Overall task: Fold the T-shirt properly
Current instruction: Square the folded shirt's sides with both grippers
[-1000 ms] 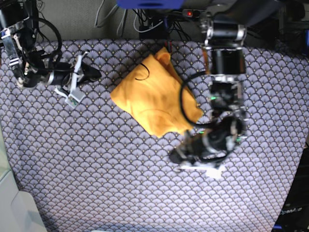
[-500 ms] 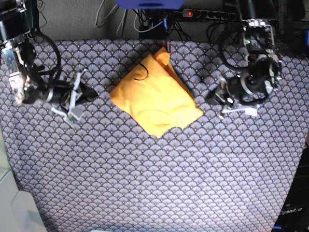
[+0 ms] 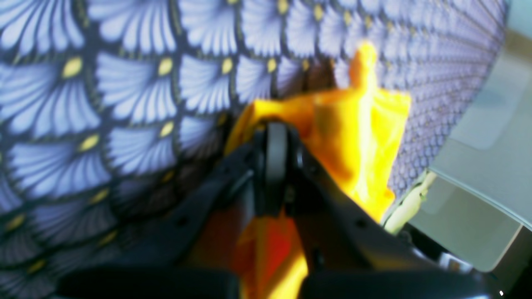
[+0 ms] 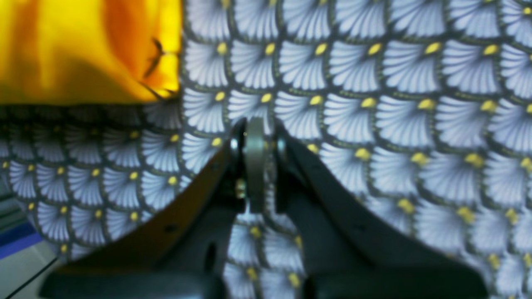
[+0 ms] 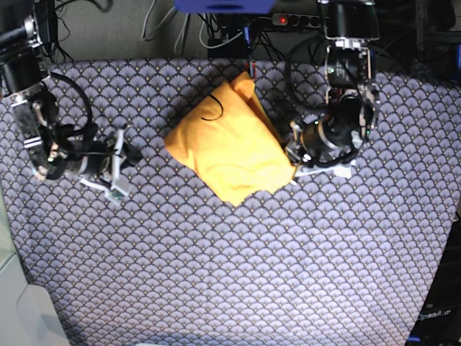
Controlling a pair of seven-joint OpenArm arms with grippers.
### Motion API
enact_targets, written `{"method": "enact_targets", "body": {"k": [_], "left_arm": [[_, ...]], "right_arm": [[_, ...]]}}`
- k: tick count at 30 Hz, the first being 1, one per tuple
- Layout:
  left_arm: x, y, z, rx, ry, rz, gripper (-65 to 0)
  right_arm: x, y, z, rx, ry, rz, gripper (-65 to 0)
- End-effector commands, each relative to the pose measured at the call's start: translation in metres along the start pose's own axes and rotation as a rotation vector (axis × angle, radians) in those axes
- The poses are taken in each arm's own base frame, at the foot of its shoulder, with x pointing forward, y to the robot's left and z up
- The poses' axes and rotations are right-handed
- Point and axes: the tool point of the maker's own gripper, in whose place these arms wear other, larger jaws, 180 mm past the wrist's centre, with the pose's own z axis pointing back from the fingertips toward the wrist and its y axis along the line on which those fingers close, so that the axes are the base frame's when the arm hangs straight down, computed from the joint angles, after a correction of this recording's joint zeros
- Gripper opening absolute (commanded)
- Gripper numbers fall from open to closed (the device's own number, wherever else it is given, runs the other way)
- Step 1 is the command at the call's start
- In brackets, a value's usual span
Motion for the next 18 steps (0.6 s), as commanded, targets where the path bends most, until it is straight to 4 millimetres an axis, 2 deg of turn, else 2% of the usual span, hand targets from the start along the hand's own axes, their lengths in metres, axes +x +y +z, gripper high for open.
{"method": "enact_targets", "body": {"k": [1,6,10,15,18], "left_arm": [[0.004,-0.016,0.0,-0.04,-0.003,-0.004,-65.0],[-0.008,-0.036,-0.02,-0.043,0.0,-0.068,-65.0],[-0.016,-0.042,-0.037,-0.021,-0.007,-0.113,-65.0],[-0.017,-0.066,-0.057,-0.02,-0.035,-0.196,-65.0],[-0.023,-0.089,-0.063,-0.046,-0.037,-0.225,-65.0]], "right_arm": [[0.018,-0.004,0.004,-0.011,-0.052,0.025,-63.1],[0.009,0.017,-0.017,0.006,-0.017,0.044,-63.1],[0.003,0.034,-0.027,0.037,-0.009,0.031,-63.1],[-0.009,0.053,-0.027,0.066,-0.006,0.031,-63.1],[-0.007,0.07,-0.019,0.078,-0.024,0.074,-63.1]]}}
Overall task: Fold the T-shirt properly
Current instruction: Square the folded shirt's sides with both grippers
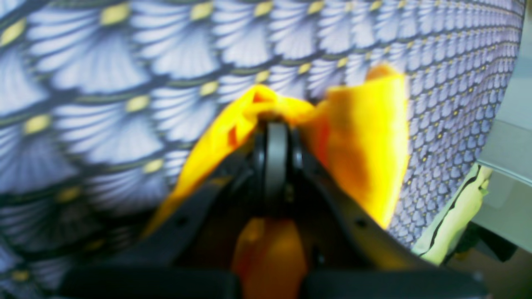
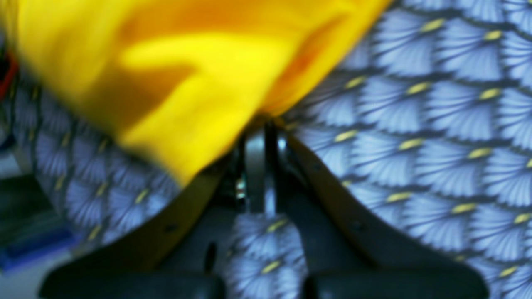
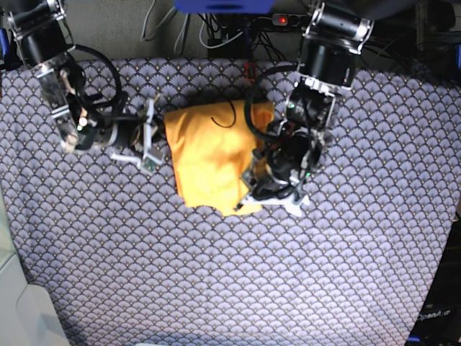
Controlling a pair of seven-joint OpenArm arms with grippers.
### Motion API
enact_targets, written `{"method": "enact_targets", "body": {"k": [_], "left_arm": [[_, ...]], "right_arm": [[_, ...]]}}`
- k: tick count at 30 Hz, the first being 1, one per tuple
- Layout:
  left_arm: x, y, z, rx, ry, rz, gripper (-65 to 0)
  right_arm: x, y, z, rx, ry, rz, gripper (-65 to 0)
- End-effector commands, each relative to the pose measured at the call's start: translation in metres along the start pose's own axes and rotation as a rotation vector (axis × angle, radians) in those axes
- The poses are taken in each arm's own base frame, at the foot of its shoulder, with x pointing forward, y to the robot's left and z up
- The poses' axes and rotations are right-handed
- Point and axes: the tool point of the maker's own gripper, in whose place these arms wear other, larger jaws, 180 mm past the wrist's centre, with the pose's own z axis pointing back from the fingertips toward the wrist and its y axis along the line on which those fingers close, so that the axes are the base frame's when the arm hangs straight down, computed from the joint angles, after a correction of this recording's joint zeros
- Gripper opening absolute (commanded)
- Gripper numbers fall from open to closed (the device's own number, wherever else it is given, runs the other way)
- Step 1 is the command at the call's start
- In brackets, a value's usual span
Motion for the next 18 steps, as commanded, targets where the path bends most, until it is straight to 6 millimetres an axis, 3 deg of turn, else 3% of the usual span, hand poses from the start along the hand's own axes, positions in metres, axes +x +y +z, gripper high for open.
{"method": "enact_targets", "body": {"k": [1,4,8,12,13,16,18], "left_arm": [[0.008,-0.025,0.003,-0.058,-0.012,-0.003,-65.0],[0.02,-0.044,0.008,-0.095,-0.035,-0.016,-65.0],[0.03,-0.06,0.022,-0.145,-0.068,-0.03,-65.0],[0.033,-0.051,0.048,-0.193,-0.091,-0.032,-65.0],[0.033,-0.044,0.054,-0.193,-0.087,-0.02,-65.0],[0.024,0.007,0.073,-0.086,-0.063,0.056,-65.0],[0.014,0.027,0.084,-0.067,-0.048,0.05,-65.0]], "right_arm": [[0.002,-0.001,0.007,-0.003,-0.003,0.025,-63.1],[-0.001,0.002,0.009,0.0,-0.003,0.031,-63.1],[-0.01,-0.014,0.019,-0.038,0.013,0.012,-63.2],[-0.013,-0.029,0.03,-0.086,-0.003,-0.024,-63.2],[-0.013,-0.032,0.033,-0.096,-0.009,-0.031,-63.2],[-0.015,-0.038,0.037,-0.113,-0.007,-0.037,-63.2],[-0.017,-0.037,0.037,-0.109,-0.003,-0.037,-63.2]]}}
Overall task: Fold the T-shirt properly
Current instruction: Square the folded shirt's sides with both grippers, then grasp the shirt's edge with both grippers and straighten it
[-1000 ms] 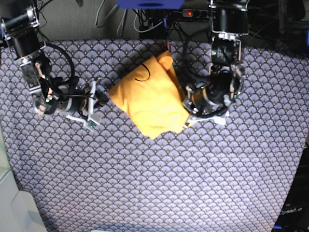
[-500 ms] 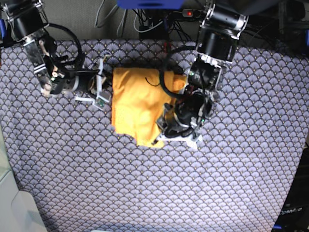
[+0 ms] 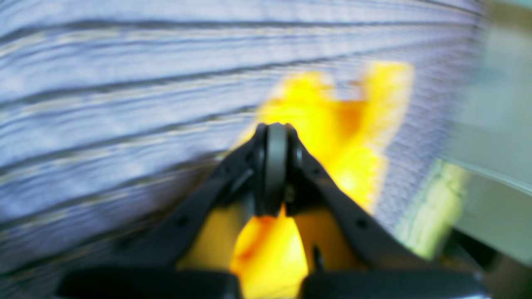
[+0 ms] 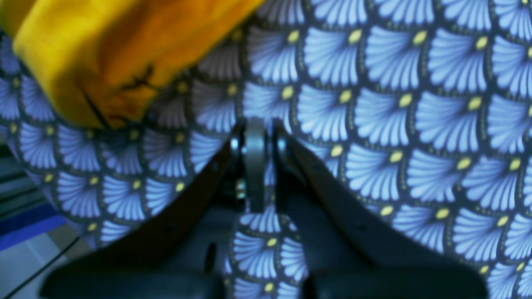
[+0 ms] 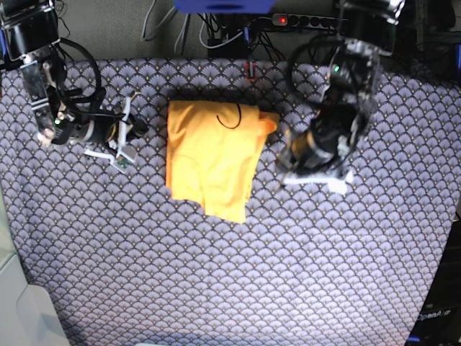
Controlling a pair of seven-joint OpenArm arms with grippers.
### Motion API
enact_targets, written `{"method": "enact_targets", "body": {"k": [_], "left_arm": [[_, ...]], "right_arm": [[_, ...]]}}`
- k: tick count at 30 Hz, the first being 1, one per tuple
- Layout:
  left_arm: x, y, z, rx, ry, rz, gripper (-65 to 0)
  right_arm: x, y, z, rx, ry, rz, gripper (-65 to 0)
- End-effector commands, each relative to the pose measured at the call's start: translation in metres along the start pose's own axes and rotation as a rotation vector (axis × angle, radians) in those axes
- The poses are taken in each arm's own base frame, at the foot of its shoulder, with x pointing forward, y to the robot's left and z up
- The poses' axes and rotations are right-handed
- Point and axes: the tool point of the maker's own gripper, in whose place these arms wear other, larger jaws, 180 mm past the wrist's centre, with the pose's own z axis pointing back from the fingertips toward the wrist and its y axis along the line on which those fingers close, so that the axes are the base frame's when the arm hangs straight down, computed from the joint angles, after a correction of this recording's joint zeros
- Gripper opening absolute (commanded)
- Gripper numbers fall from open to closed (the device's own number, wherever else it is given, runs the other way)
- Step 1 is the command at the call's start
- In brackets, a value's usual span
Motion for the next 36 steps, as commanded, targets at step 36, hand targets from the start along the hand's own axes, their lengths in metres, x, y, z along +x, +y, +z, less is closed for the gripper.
{"method": "enact_targets", "body": {"k": [36], "left_arm": [[-0.068,0.018,-0.001,0.035,0.093,0.067,-65.0]], "right_arm": [[0.01,0.019,0.007,0.024,-0.048,0.037,-63.2]]}}
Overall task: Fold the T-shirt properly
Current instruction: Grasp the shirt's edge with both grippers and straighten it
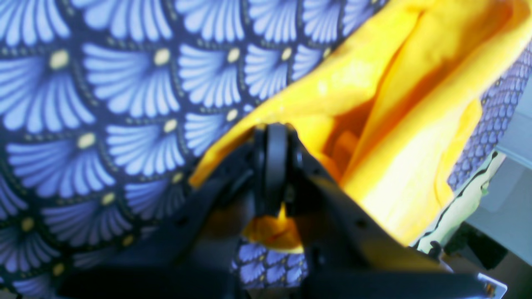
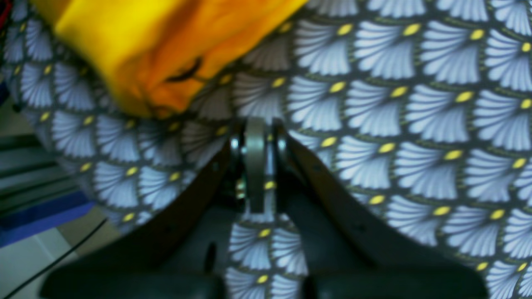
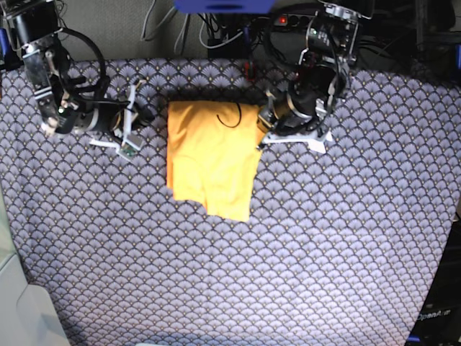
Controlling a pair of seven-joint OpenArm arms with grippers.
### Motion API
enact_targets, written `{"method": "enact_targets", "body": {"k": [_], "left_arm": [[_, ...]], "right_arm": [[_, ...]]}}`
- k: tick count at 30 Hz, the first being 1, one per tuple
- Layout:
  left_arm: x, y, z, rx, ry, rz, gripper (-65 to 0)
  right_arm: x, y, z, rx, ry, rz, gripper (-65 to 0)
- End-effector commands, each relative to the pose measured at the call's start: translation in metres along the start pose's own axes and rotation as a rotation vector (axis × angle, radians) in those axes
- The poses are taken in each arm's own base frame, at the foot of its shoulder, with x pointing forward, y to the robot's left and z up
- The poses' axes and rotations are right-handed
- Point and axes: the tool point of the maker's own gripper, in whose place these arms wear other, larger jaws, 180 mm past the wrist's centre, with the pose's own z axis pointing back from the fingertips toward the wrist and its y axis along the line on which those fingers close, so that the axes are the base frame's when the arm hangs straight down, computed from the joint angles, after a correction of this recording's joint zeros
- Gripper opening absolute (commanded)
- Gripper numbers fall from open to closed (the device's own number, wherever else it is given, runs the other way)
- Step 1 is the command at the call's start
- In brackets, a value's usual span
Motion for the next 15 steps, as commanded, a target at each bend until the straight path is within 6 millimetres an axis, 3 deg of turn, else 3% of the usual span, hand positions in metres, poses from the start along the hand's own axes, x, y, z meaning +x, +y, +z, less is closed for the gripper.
{"method": "enact_targets", "body": {"k": [1,4,8,10,15], "left_arm": [[0.001,-0.013,0.003,-0.04,0.001,-0.002,-65.0],[-0.002,-0.013,0.002,-0.04,0.017,0.0,-65.0],[-0.012,-0.029,-0.003,-0.062,0.125,-0.001,-65.0],[-0.022,-0.039,-0.008,-0.082,0.191,0.027,-65.0],[-0.017,-0.072,-0.002,-0.168,0.221,0.032,-65.0]], "right_arm": [[0.018,-0.002,0.008,-0.006,-0.056,0.031,-63.2],[0.025,0.002,0.009,-0.002,-0.072,0.048,-63.2],[0.026,0.007,0.005,0.009,-0.072,0.041,-63.2],[0.026,0.009,0.004,0.012,-0.064,0.04,-63.2],[0.029,0.012,0.003,0.017,-0.072,0.04,-63.2]]}}
